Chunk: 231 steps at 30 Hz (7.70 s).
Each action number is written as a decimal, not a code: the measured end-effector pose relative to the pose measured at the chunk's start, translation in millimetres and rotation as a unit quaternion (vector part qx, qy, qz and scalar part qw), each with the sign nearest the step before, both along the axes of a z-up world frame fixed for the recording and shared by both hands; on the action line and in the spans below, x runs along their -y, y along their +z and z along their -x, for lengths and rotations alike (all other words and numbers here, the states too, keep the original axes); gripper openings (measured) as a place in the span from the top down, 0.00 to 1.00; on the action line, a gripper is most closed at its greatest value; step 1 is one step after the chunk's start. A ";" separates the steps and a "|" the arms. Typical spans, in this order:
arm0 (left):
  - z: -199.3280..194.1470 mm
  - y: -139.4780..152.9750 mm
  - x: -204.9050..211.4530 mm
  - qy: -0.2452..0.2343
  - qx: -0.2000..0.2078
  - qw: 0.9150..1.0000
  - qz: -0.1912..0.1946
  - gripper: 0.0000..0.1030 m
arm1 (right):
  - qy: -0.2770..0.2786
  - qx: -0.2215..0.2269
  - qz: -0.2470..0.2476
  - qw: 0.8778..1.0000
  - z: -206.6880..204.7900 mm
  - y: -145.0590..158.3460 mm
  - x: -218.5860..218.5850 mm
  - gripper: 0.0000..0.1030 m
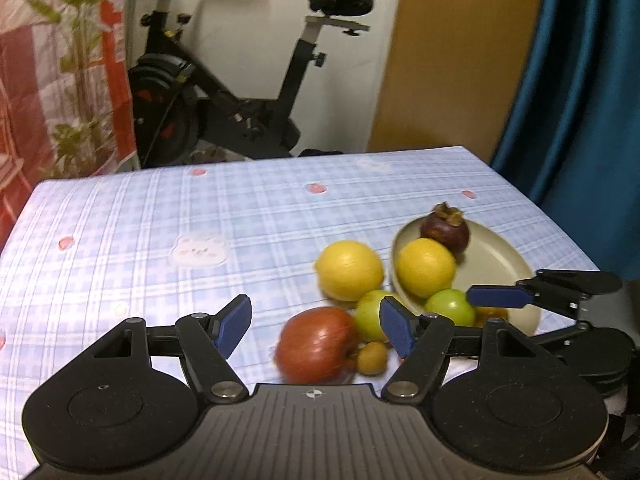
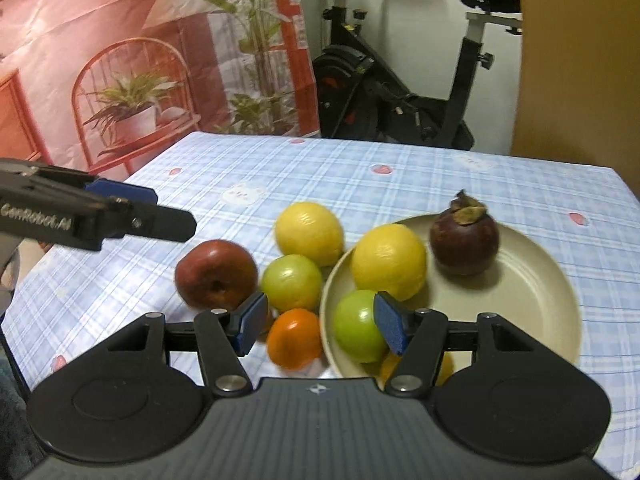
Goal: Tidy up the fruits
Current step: 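Move the left tool back to the red apple beside the plate, then grasp the red apple with the left tool and lift it, then set the red apple on the plate beside the mangosteen and release, then withdraw the left tool from the plate toward the loose fruit, then grasp a tangerine with the right tool while the left tool approaches a small brown fruit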
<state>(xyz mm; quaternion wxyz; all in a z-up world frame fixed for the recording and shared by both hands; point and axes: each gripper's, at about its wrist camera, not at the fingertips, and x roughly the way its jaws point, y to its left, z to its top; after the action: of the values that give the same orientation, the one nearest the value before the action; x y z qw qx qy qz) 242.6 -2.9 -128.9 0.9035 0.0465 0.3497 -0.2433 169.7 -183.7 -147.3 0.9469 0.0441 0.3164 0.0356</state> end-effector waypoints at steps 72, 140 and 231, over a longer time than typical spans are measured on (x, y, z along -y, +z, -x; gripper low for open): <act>-38.1 -58.7 -42.8 -0.001 -0.063 0.990 0.130 0.31 | 0.166 -0.020 0.064 0.984 -86.3 -26.5 -88.2 0.40; -30.6 -36.0 214.3 -0.140 -0.024 0.990 -0.020 0.32 | -0.012 0.046 0.016 0.999 11.2 -19.3 151.7 0.41; 90.7 -43.1 2.1 -0.003 -0.059 0.996 0.069 0.34 | 0.142 -0.020 0.004 0.990 100.2 -33.1 -25.1 0.46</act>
<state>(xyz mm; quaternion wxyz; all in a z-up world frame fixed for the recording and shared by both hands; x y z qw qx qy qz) 151.9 -5.0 -171.9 0.8816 -0.0290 0.3848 -0.2719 69.5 -158.5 -180.3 0.9259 -0.0049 0.3383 0.1678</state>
